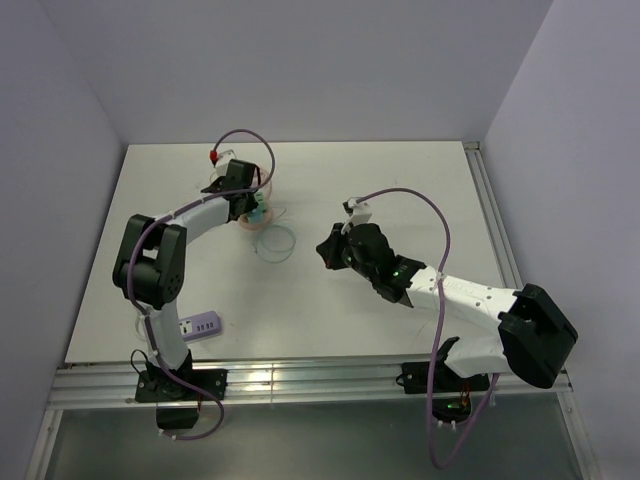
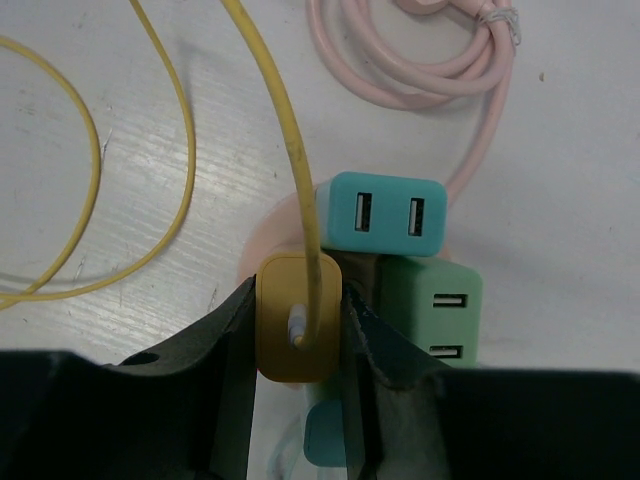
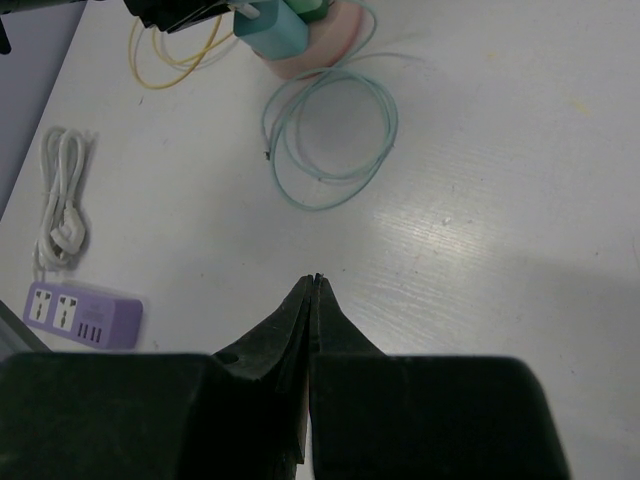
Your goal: Insert the plug
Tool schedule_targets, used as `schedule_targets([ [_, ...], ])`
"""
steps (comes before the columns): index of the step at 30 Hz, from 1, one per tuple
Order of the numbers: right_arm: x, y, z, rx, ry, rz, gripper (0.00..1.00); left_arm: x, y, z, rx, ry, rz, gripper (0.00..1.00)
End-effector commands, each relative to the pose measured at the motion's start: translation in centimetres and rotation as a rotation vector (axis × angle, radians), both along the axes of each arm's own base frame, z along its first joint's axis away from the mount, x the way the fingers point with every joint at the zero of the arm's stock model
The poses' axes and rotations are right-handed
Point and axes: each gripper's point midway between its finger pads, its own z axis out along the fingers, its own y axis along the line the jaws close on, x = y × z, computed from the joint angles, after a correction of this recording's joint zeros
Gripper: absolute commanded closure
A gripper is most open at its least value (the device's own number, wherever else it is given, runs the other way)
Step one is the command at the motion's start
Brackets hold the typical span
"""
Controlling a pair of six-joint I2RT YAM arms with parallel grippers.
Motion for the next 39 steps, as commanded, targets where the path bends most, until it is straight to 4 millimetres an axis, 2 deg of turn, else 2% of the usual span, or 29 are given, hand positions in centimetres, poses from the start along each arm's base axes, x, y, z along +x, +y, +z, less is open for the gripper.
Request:
schedule_targets([
  [1,0.1,-0.2,1.5,0.047,-0.038,-0.006,1.00,-8.1,1.2,-8.9,0.099,0.360,0.037,1.00],
  [3,0.1,-0.1,1.6,0.055,-0.040,-0.005,1.00,-8.6,1.9,-9.3,0.168,0.383,0.048,1.00],
  [4,0.1,-0.1,1.5,0.056,-0.037,-0.006,1.00,-8.9,1.4,-9.3,0.187,0.391,0.035,1.00],
  [8,0.1,0.2,1.5,0.060,-0.032,0.002,1.00,-8.9,1.7,-9.3,0.288,0.418,0.021,1.00],
  [9,0.1,0.2,1.6,0.062,-0.034,0.003,1.00,-9.4,2.1,-9.8,0.353,0.455,-0.005,1.00],
  [13,0.1,0.1,1.5,0.054,-0.033,0.002,1.00,-9.6,1.5,-10.2,0.435,0.474,-0.030,1.00],
  [24,0.0,0.2,1.7,0.065,-0.040,0.012,1.00,-10.3,-0.1,-9.9,0.306,0.442,-0.060,1.00],
  [25,0.0,0.2,1.8,0.068,-0.040,0.015,1.00,-10.7,-0.5,-10.2,0.268,0.455,-0.071,1.00],
  [28,-0.3,0.1,1.9,0.073,-0.037,0.016,1.00,-10.3,-2.1,-9.7,0.174,0.427,-0.083,1.00],
  [30,-0.3,0.0,2.1,0.076,-0.043,0.014,1.00,-10.1,-4.0,-9.3,0.067,0.417,-0.093,1.00],
  [33,-0.4,-0.3,2.5,0.077,-0.053,0.008,1.00,-10.1,-5.1,-9.3,-0.010,0.414,-0.073,1.00],
  [35,-0.4,-0.5,2.8,0.080,-0.062,0.005,1.00,-10.5,-4.8,-9.6,-0.005,0.430,-0.020,1.00],
  [37,-0.5,-0.4,2.8,0.083,-0.060,0.006,1.00,-11.2,-3.6,-9.9,0.047,0.443,0.044,1.00],
  [39,-0.6,-0.3,2.7,0.087,-0.058,0.012,1.00,-12.1,-3.6,-10.5,0.045,0.458,0.073,1.00],
])
